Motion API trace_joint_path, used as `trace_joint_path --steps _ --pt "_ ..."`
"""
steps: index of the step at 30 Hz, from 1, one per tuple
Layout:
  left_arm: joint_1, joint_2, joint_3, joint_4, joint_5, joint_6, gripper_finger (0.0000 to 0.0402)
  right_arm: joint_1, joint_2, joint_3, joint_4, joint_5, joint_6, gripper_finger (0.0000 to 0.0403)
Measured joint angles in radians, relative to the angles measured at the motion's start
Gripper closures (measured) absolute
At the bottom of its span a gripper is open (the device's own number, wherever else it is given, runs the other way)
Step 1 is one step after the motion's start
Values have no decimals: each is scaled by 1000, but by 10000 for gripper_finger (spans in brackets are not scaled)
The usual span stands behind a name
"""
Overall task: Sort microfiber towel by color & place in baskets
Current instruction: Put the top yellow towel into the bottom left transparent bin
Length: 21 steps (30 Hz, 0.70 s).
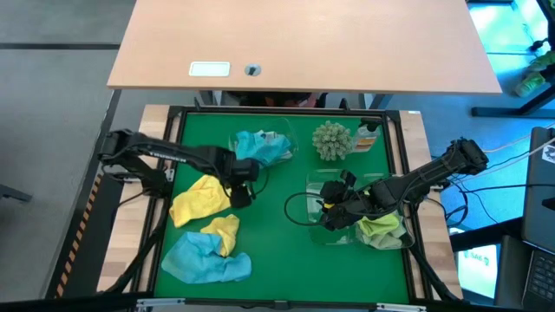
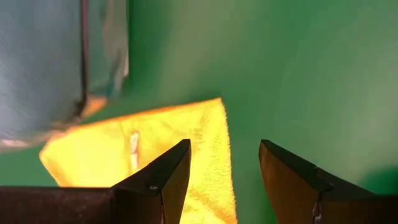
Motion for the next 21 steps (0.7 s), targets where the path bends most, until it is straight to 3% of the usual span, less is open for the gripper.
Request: trace_joint_path --steps 7,21 --pt "-35 0 -131 40 -108 -84 219 0 0 0 1 0 0 233" --pt "-35 0 -376 322 -103 -142 219 0 0 0 2 0 0 233"
